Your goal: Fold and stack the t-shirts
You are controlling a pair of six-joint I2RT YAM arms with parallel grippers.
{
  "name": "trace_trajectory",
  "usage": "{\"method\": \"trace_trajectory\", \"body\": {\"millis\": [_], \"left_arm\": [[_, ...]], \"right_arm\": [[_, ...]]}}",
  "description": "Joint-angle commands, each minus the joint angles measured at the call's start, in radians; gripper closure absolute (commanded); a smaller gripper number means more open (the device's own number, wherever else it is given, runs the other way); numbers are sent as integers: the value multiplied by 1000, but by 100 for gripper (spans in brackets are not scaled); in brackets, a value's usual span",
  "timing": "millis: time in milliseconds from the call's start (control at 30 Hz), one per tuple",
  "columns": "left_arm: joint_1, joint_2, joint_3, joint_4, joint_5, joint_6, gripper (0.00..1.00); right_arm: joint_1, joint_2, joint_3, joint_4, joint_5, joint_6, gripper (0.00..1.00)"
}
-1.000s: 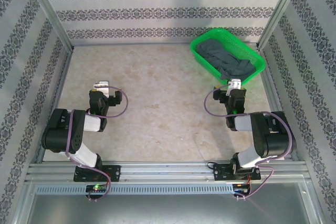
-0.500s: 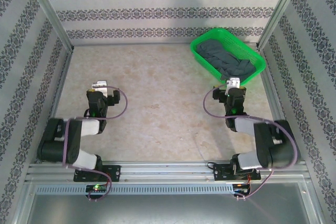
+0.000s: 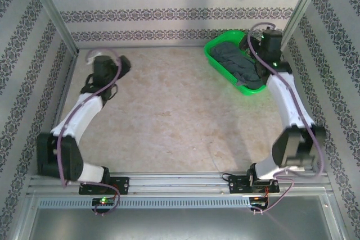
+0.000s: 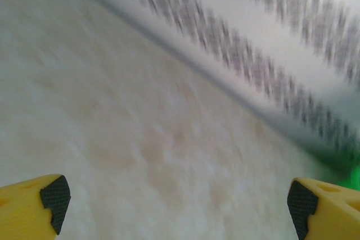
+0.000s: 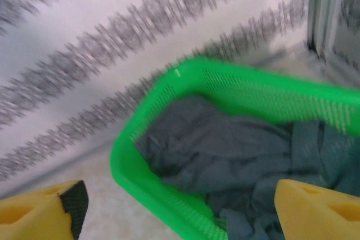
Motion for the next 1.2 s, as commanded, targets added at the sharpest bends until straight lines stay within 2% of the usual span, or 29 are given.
{"method": "trace_trajectory", "body": {"millis": [0, 167, 300, 433, 500, 567, 600, 633, 767, 933, 1033, 1167], "left_arm": [[-142, 69, 95, -231, 122, -26, 0], [-287, 130, 147, -244, 126, -22, 9], [-318, 130, 137, -225, 160, -51, 19], [-324, 98, 130, -232, 172, -60, 31], [-324, 76, 125, -237, 160, -56, 36], [-325, 53, 121, -244, 148, -47, 43], [-324, 44, 121, -250, 140, -42, 45], [-325, 36, 122, -255, 134, -39, 47], [-323, 15, 134, -281, 113, -24, 53], [-320, 0, 142, -296, 72, -9, 55], [-312, -7, 163, -331, 27, -3, 57], [-287, -32, 178, -384, -52, -12, 58]], "right_arm": [[-11, 211, 168, -384, 14, 36, 16], [-10, 512, 430, -485, -63, 34, 21], [-10, 682, 543, -531, -100, 50, 29], [-11, 788, 626, -561, -123, 55, 43], [-17, 799, 647, -550, -139, 56, 59], [-26, 779, 659, -524, -150, 58, 87], [-29, 758, 656, -502, -143, 58, 96], [-31, 722, 651, -476, -123, 51, 100], [-31, 543, 644, -356, -65, 4, 100], [-11, 354, 707, -282, -102, -27, 100], [38, 260, 751, -252, -109, -55, 100], [165, 180, 848, -217, -101, -102, 100]]}}
